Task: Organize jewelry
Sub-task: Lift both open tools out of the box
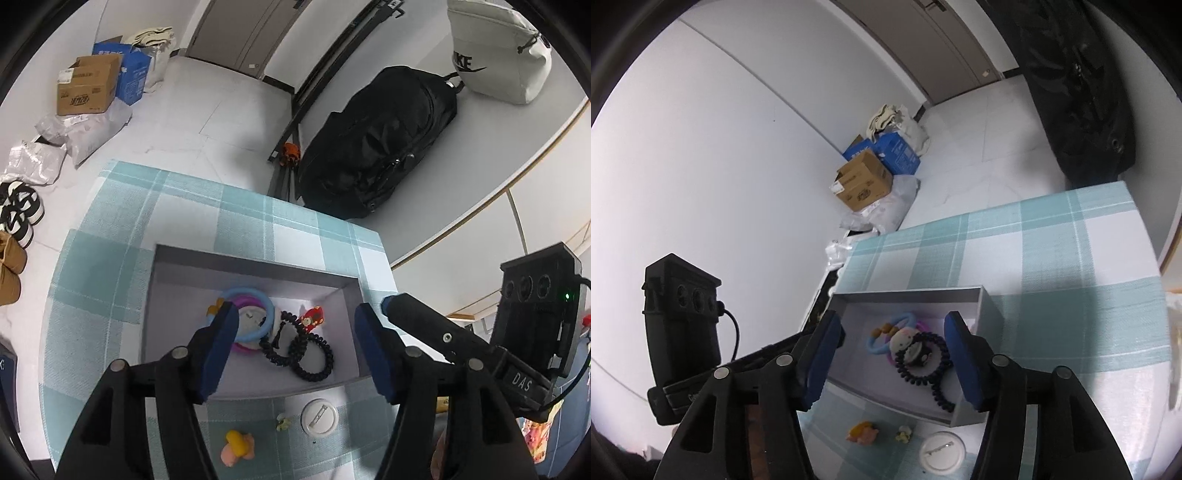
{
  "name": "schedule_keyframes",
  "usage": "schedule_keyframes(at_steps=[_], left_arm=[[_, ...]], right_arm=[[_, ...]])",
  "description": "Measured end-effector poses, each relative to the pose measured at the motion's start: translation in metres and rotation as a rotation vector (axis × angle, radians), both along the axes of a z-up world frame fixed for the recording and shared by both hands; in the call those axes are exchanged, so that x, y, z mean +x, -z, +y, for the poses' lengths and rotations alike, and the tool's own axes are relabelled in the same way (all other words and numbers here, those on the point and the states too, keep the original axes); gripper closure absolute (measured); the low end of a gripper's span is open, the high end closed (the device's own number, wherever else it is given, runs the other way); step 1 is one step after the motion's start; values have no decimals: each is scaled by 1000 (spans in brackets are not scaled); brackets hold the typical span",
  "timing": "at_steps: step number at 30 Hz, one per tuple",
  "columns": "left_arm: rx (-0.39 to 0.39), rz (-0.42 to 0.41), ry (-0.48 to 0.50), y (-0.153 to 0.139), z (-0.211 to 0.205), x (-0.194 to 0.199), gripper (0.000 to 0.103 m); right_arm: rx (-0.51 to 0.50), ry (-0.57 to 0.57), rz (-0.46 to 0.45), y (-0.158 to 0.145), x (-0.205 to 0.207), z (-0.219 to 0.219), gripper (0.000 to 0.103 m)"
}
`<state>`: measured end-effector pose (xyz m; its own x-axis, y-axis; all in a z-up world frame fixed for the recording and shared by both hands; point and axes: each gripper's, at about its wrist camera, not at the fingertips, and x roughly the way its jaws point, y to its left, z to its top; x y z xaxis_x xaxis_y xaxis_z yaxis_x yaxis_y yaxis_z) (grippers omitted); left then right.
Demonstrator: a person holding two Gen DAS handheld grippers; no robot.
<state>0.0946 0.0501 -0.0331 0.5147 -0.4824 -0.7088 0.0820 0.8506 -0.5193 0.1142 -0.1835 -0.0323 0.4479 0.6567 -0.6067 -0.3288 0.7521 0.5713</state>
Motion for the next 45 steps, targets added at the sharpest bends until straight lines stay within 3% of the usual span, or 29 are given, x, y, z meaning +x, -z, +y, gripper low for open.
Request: schedule_keyframes(at_steps=[13,22,33,45], left_arm=[[133,-65,-49,-9,1,-23,42],[254,-123,-37,-9,-8,-47,42],[333,-116,-31,0,-15,-72,41],[446,-52,-23,23,-22,-82,33]], right_arm=[[-237,-6,-175,-22,-32,17,15],[-346,-34,-278,-27,-62,29,5],[-465,-31,-327,-23,-91,31,0],[-543,-23,-292,-9,-103,21,0]])
